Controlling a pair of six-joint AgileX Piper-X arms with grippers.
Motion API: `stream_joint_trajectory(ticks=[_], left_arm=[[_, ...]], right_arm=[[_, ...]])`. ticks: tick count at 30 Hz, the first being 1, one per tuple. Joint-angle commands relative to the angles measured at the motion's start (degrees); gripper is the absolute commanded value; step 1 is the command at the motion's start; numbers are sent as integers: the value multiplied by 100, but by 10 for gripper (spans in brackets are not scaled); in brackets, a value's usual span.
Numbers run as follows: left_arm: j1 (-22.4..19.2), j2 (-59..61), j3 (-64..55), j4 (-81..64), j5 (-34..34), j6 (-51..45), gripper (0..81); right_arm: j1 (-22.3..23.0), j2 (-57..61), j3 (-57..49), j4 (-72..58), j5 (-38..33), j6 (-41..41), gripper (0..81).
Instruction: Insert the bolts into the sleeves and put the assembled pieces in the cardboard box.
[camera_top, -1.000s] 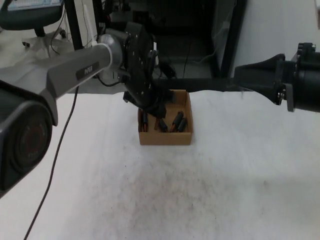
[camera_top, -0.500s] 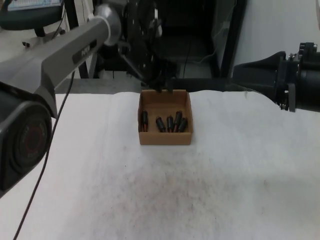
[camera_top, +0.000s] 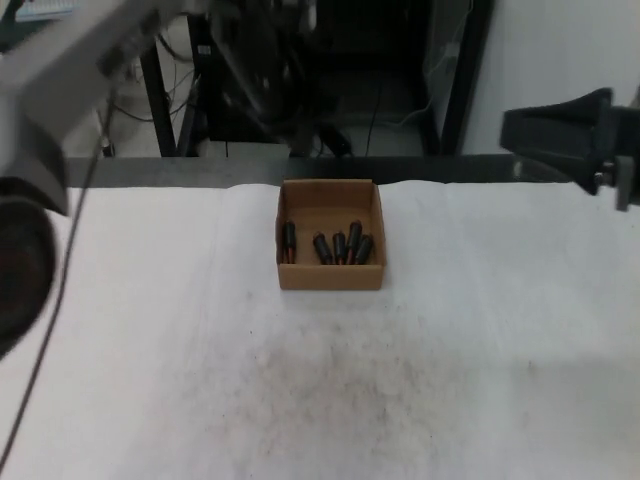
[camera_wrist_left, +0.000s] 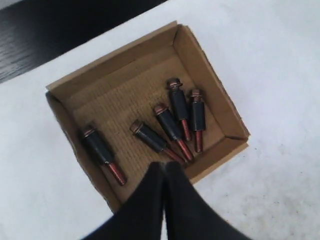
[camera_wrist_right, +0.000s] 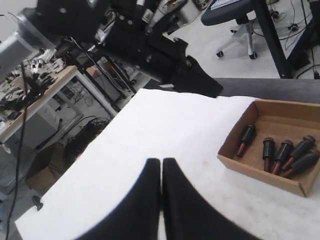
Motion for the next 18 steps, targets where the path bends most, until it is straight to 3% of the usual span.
stream_joint_trajectory(ticks=[1,4,10,18], left_arm=[[9,-499,13,108,-81,130,2],[9,-1181,270,192,-405,336,2],[9,-2958,1456,78,-714,514,2],[17,-6344,4178,-382,-1458,517,2]], right_arm=[[-248,-310,-19,584,-128,-376,8],[-584,-725,-19,1615,-56,-1016,8],[-746,-1579,-19,2859,1131,-2248,8],[-745,-2177,-19,3785,1834,-2400,8]])
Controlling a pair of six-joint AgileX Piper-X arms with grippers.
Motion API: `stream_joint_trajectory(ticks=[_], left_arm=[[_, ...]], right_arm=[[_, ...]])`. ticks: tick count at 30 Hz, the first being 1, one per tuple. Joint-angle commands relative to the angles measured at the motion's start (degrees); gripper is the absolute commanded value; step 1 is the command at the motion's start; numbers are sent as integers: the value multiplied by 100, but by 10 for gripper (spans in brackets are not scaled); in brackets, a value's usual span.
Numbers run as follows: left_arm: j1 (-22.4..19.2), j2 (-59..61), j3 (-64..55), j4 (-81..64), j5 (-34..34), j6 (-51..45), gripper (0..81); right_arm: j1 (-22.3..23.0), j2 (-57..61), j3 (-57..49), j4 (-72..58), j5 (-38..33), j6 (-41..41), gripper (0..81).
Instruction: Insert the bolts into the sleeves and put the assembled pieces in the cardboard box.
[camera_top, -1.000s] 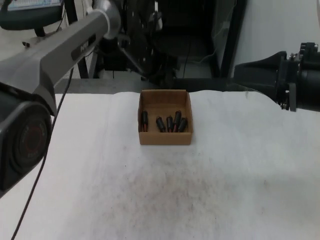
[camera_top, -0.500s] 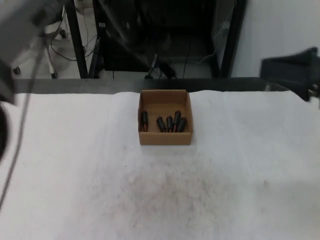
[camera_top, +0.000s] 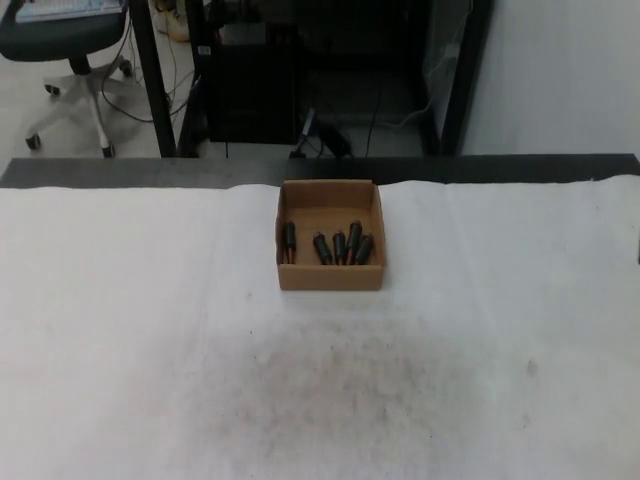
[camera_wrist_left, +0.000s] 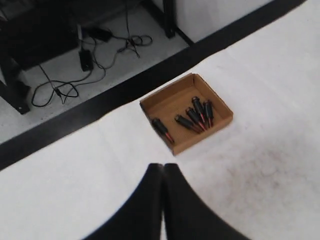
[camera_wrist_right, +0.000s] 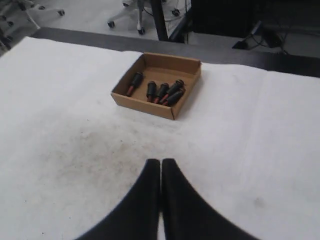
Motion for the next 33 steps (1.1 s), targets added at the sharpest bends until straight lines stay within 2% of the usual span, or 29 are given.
stream_joint_trajectory(ticks=[1,5,12,14,16,21,27,33], left_arm=[[18,-704,1125,-230,-415,-155,2],[53,-2603,2872,-835,-913,-872,2],[53,-5663,5649,-2641,-1275,-1122,2],[52,-5663,6099,-2729,-1496,-1143,2],[62,-5663,6210,-2539,-1296,-1399,2],[50,-5311,6600,-2689,-1820,-1561,2],[50,-5306,7055,-3300,-2004,-1546,2],[50,-5292,7700,-3671,-1830,-1546,2]], right_arm=[[-17,-279,-19,478,540,-185,8],[-17,-617,14,1023,1308,-702,8],[-36,-1691,765,1229,1373,-713,8],[-36,-2042,1047,1273,1373,-592,8],[-36,-2434,1298,1199,1373,-330,8],[-36,-3060,1376,846,1650,63,8],[-36,-3152,1677,482,1878,-54,8],[-36,-3140,2460,-455,1874,516,8]])
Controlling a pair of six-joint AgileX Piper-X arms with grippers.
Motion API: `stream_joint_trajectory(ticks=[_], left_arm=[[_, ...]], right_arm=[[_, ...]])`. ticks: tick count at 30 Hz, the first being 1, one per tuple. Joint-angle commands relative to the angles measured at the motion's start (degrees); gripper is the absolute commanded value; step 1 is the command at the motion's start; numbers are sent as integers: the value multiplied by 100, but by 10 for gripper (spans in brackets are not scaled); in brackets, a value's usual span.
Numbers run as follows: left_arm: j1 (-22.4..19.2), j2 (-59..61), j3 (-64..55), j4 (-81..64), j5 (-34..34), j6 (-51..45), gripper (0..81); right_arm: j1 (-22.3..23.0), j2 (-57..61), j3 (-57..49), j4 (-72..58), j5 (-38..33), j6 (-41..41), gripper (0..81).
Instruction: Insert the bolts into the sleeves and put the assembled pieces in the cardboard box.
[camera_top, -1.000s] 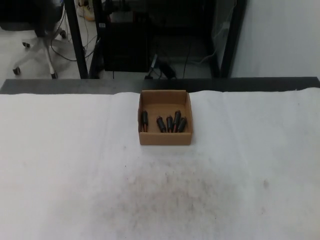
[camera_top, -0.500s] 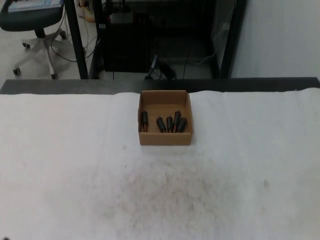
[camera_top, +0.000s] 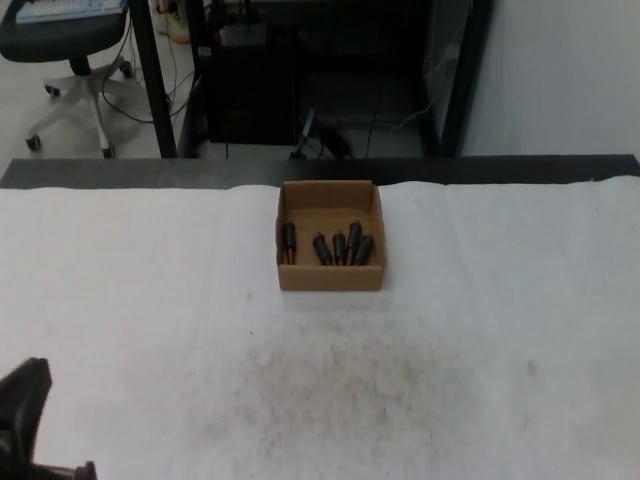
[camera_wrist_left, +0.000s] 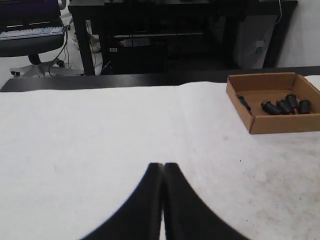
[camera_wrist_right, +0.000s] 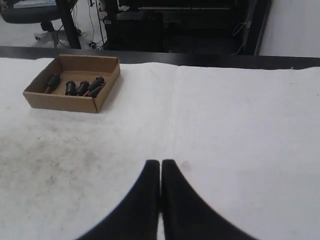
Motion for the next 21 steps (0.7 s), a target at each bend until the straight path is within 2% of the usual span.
stream_joint_trajectory(ticks=[1,6,11,16,21], left_arm=[[5,4,92,-120,-8,-43,2],[5,24,243,-269,18,-262,2],[5,24,343,-271,6,-1325,2],[5,24,596,-271,6,-1588,2],[5,24,793,-271,-35,-1588,2]], right_arm=[[-23,-18,221,-298,5,132,8],[22,45,398,-451,249,-98,8],[11,44,398,-353,974,695,8],[11,44,447,-423,1076,657,8],[11,57,1059,-1509,1172,431,8]])
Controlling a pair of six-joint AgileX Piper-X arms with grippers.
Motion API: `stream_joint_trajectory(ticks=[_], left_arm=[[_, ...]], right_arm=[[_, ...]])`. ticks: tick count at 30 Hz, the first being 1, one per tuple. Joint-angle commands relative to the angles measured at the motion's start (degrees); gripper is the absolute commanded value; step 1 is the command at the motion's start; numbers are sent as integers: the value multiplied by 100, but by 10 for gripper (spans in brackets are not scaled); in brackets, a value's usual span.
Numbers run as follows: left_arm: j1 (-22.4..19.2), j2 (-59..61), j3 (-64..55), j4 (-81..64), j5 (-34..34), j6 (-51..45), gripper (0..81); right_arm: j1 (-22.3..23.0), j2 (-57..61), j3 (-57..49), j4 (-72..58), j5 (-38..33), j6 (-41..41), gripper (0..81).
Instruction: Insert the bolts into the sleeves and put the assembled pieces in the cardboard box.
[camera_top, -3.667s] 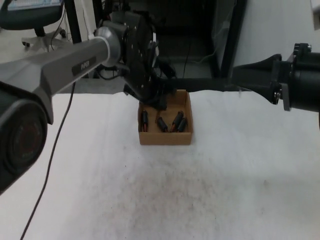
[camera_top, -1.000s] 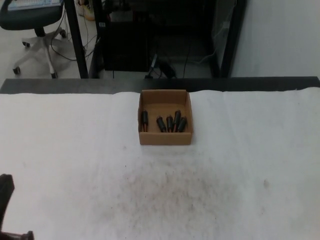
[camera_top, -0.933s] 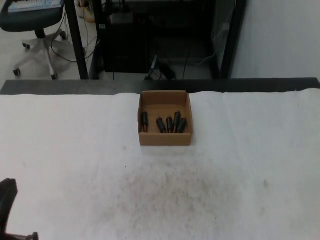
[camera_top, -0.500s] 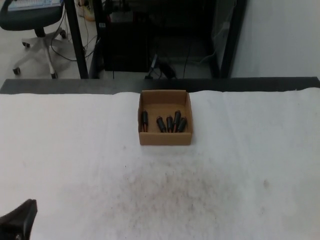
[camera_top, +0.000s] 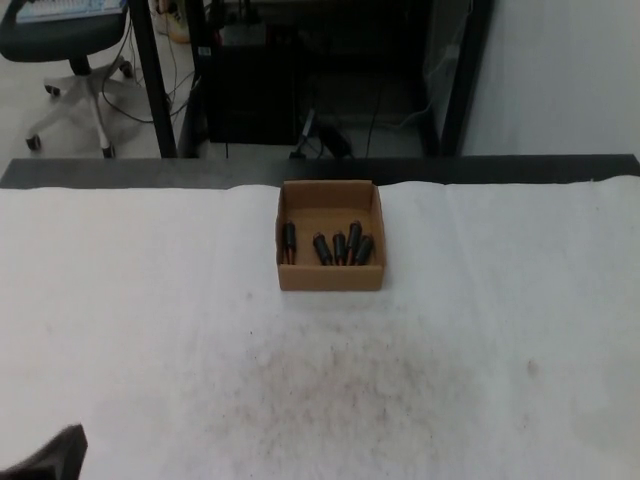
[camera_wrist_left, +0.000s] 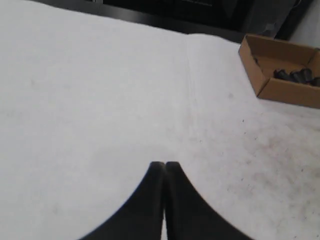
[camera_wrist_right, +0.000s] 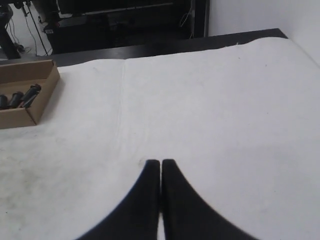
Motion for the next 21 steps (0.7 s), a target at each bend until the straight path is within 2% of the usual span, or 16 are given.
stream_joint_trajectory(ticks=[1,7,10,12,17,19,21], left_arm=[[5,15,-53,-59,-49,-43,2],[5,15,-53,29,-452,96,2],[5,15,-53,29,-819,218,2],[5,15,-53,29,-834,219,2],[5,15,-53,223,-817,219,2],[5,15,-53,361,-817,219,2],[5,15,-53,371,-817,219,2]], right_arm=[[11,11,370,-762,43,-69,8],[11,11,862,-1329,90,22,8],[11,11,897,-1330,417,34,8],[11,11,933,-1275,560,221,8],[11,11,1117,-878,422,2048,8],[11,36,1117,-223,504,2345,8],[11,49,1117,-129,591,2648,8]])
